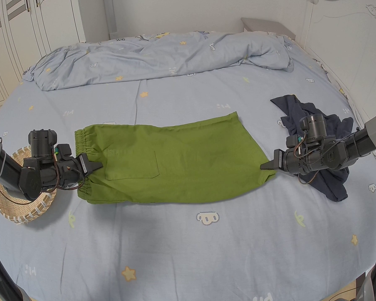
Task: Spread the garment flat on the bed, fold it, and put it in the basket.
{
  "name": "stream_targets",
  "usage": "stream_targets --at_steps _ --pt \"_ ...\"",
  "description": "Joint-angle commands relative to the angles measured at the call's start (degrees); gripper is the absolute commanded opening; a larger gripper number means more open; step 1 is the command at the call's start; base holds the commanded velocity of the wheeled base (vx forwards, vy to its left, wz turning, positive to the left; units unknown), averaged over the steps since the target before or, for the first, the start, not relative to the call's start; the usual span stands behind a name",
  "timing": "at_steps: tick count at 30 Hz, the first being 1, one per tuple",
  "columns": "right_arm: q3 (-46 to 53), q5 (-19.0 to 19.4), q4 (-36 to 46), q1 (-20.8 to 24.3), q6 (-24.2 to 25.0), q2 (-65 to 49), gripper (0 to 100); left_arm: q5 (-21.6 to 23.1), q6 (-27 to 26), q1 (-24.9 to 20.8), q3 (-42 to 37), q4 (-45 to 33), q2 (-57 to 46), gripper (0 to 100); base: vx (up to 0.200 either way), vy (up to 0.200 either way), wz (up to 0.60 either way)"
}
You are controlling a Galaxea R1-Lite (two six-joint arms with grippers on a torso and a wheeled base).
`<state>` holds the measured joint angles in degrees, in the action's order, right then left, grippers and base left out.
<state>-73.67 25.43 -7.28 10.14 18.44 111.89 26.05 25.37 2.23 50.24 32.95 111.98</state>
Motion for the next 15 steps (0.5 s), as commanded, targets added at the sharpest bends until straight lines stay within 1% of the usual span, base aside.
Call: stream_targets --at_steps 1,3,6,8,9,10,11,12,13,14,15 --pt "0.8 -0.1 0.2 -0.4 -0.1 -4.3 0 0.1 0.0 0.3 -0.5 -1.0 -0.8 0 0.0 0.0 0.0" --pt "2.1 -0.1 0.2 -0.5 -0.1 -6.2 0 0.1 -0.1 0.3 -1.2 -1.9 -1.9 0 0.0 0.0 0.0" --pt "5.8 -0.1 0.3 -0.7 -0.6 -11.3 0 0.1 -2.5 0.3 -1.5 -8.7 -5.6 0 0.0 0.0 0.0" --pt "6.8 -0.1 0.3 -0.6 -0.6 -12.1 0 0.1 -3.3 0.3 -1.6 -10.0 -6.3 0 0.0 0.0 0.0" --pt "11.6 -0.1 0.2 -0.2 -1.3 -14.9 0 0.1 -6.1 0.6 -2.1 -14.2 -8.4 0 0.0 0.0 0.0" --pt "12.2 -0.1 0.2 -0.2 -1.6 -15.1 0 0.1 -6.4 0.6 -2.2 -14.7 -8.5 0 0.0 0.0 0.0" --pt "15.7 -0.2 0.2 -0.3 -3.1 -16.5 0 0.2 -7.4 0.8 -3.0 -16.2 -9.3 0 0.0 0.0 0.0" --pt "16.5 -0.2 0.2 -0.3 -3.2 -16.8 0 0.2 -7.5 0.8 -3.2 -16.3 -9.4 0 0.0 0.0 0.0" --pt "19.5 -0.5 0.2 -0.3 -3.9 -18.0 0 0.2 -7.9 0.8 -4.3 -16.3 -9.9 0 0.0 0.0 0.0" --pt "19.5 -0.5 0.2 -0.3 -3.9 -18.0 0 0.2 -7.9 0.8 -4.3 -16.3 -9.9 0 0.0 0.0 0.0" --pt "25.3 -1.3 0.1 -0.1 -3.9 -20.5 0 0.2 -8.4 0.9 -6.7 -16.3 -11.2 0 0.0 0.0 0.0"
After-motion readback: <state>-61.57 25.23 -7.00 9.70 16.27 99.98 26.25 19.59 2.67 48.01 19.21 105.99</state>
